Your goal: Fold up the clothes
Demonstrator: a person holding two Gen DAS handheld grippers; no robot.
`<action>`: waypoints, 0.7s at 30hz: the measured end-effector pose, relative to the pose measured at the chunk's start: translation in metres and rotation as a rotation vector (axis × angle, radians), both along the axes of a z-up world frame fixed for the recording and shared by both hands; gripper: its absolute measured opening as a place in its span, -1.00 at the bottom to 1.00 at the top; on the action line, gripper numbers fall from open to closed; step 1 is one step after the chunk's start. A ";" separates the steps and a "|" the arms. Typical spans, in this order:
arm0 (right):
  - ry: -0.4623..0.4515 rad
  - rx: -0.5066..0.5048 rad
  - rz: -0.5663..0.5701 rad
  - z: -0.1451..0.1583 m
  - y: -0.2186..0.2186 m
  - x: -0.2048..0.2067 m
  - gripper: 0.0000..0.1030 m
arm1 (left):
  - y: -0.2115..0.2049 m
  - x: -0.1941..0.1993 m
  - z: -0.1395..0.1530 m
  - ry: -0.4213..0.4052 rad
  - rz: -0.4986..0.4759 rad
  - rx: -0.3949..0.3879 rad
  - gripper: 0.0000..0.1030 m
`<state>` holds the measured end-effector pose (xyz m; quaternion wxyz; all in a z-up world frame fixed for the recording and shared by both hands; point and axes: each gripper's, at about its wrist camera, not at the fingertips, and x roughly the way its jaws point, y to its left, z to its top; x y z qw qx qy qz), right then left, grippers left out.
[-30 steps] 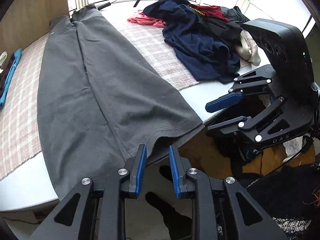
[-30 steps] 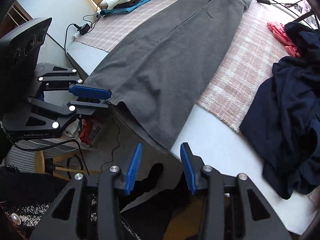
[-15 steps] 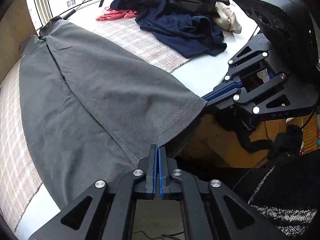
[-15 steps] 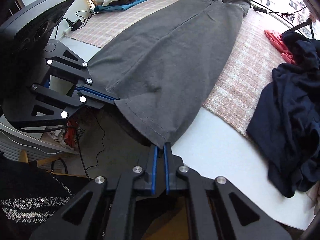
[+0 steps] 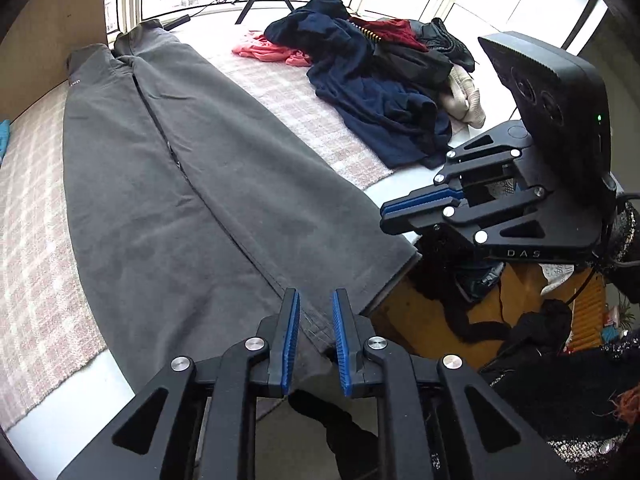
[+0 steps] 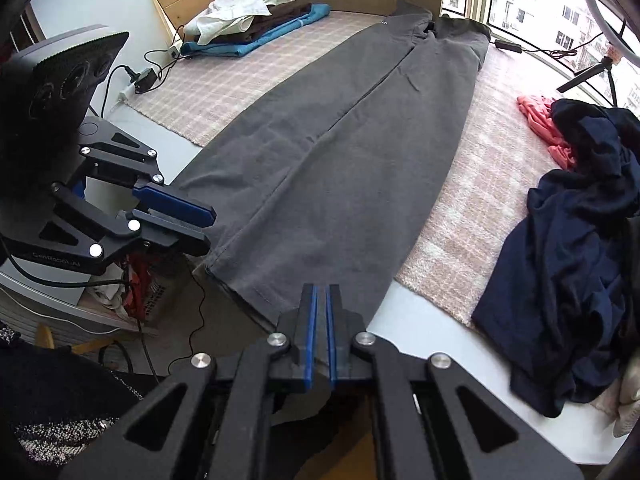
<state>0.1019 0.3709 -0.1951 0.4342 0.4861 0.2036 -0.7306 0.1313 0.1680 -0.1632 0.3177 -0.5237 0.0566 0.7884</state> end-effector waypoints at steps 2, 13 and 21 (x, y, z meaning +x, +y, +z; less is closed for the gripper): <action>-0.030 0.031 -0.016 -0.016 -0.008 -0.004 -0.90 | 0.006 -0.015 -0.011 0.006 0.009 -0.026 -0.69; -0.163 -0.130 -0.138 0.050 0.007 -0.064 -0.77 | -0.021 -0.041 0.034 0.001 0.000 0.041 -0.83; -0.105 -0.236 -0.283 0.092 -0.055 -0.266 -0.22 | 0.017 -0.156 0.067 0.091 0.026 0.036 -0.82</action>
